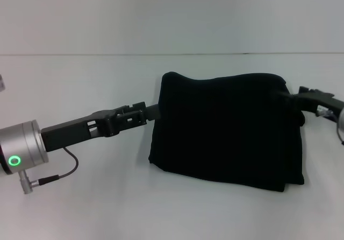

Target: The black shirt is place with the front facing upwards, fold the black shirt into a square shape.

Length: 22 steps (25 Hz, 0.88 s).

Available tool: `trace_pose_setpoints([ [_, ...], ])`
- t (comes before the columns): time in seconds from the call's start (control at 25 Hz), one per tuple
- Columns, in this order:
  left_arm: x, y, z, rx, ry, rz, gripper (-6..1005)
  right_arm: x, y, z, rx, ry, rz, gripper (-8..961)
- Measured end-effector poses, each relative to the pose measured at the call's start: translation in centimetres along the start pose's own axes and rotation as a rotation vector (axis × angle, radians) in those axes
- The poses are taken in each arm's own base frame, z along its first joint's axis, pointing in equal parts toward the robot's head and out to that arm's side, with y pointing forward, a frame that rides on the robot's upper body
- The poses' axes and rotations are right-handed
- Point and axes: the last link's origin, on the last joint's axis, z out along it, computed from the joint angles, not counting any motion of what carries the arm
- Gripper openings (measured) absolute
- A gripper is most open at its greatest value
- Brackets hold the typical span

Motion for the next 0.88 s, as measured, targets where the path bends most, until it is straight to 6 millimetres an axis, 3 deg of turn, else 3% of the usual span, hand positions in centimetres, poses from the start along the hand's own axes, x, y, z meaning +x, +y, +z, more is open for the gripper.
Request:
trace_pose_setpoints([
  [0.2,1.0,-0.2,0.3,0.010,-0.014,-0.110,887,-1.1,-0.8,-2.3,-0.059,-0.116,0.012,914],
  [0.36,2.4,-1.2,0.2,0.076,-0.027,-0.292,888,-0.4,0.0,-4.5,-0.187,-0.184,-0.118,914],
  [0.64,3.9,-3.6,1.0,0.287,-0.124,-0.519,888,4.1,2.0,-7.9,-0.345,-0.226,-0.345,914],
  [0.88,4.0,-3.8,3.2,0.356,-0.223,-0.516,887,7.5,3.2,-9.3,-0.420,-0.176,-0.418,915],
])
